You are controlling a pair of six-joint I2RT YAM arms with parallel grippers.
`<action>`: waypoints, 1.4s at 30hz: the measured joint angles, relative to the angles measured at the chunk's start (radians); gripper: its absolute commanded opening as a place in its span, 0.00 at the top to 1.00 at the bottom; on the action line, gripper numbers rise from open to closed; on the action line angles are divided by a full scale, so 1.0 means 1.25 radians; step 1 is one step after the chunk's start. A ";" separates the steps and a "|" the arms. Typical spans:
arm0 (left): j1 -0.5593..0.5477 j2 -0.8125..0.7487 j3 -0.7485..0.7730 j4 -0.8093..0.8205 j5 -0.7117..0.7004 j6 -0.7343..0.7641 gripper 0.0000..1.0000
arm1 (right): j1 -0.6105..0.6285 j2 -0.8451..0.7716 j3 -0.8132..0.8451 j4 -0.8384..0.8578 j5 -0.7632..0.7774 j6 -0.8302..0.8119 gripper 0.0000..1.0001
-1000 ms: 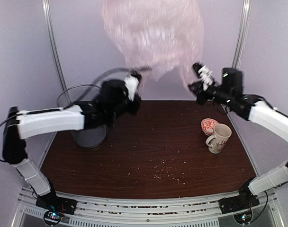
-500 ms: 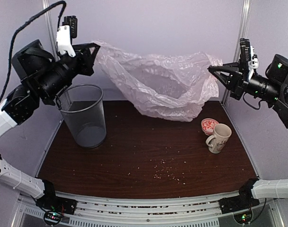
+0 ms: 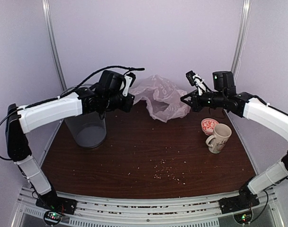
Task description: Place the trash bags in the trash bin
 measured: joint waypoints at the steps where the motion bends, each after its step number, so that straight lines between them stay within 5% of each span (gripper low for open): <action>1: 0.015 0.028 0.042 -0.019 0.010 -0.002 1.00 | -0.012 0.044 0.029 -0.003 0.015 0.003 1.00; 10: 0.059 0.270 0.699 -0.101 0.063 0.051 1.00 | -0.125 0.288 0.496 -0.054 0.052 0.045 1.00; 13: 0.048 0.232 0.758 -0.067 0.067 0.083 1.00 | -0.127 0.243 0.584 -0.039 0.021 0.051 1.00; 15: 0.015 0.137 0.672 0.001 0.052 0.137 1.00 | -0.121 0.153 0.569 0.002 -0.024 0.052 1.00; 21: -0.211 -0.232 0.114 0.330 -0.020 0.349 1.00 | -0.035 -0.186 0.261 0.101 -0.107 -0.062 1.00; 25: -0.182 -0.196 -0.069 0.442 -0.125 0.338 1.00 | -0.011 -0.242 -0.037 0.168 -0.047 -0.149 1.00; 29: -0.162 -0.046 -0.244 0.367 -0.167 0.257 1.00 | -0.011 -0.109 -0.229 0.019 -0.016 -0.196 1.00; 35: -0.255 -0.091 -0.275 0.163 -0.137 0.218 1.00 | 0.021 -0.275 -0.227 -0.169 -0.112 -0.259 1.00; 42: -0.262 -0.280 -0.096 0.233 -0.106 0.183 1.00 | 0.026 -0.363 -0.078 -0.123 -0.219 -0.177 1.00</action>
